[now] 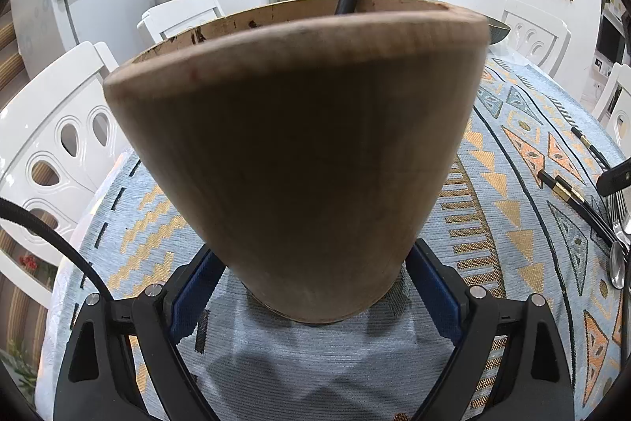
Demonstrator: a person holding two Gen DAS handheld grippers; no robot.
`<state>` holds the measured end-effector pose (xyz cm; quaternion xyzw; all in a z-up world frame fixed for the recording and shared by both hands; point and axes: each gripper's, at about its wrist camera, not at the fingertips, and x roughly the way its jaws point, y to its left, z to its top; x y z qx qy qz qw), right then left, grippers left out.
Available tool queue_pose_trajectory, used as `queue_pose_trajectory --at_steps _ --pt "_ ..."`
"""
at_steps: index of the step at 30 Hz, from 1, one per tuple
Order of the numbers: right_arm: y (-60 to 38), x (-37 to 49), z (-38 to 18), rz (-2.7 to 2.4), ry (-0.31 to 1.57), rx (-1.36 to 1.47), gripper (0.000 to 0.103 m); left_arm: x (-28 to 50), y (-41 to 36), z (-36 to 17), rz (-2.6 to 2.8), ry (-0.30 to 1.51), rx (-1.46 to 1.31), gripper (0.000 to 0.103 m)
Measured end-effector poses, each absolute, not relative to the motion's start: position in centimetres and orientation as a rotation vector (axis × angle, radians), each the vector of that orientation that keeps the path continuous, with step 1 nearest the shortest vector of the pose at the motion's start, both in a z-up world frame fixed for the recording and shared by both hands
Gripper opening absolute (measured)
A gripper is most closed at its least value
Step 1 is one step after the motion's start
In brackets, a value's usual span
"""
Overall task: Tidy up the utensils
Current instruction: 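Grasp another black chopstick with the right gripper from the cutlery row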
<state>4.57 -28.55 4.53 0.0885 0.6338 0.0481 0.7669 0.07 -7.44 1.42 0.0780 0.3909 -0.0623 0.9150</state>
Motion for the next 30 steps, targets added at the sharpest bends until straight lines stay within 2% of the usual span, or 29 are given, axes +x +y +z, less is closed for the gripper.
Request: queue_pose_trajectory --at_steps 13,25,27,30 --pt "-27.7 4.2 2.0 0.133 1.513 0.048 0.02 0.2 -7.3 1.3 -0.13 0.809 0.16 0.093" --pt "-24.6 6.9 1.3 0.09 1.558 -0.075 0.021 0.2 -7.4 1.3 -0.13 0.81 0.159 0.094" --pt "-23.8 7.2 1.6 0.094 1.536 -0.094 0.013 0.2 -7.3 1.3 -0.13 0.81 0.16 0.094" --pt "-23.0 8.3 1.9 0.093 1.523 -0.063 0.012 0.2 -7.3 1.3 -0.131 0.81 0.159 0.094"
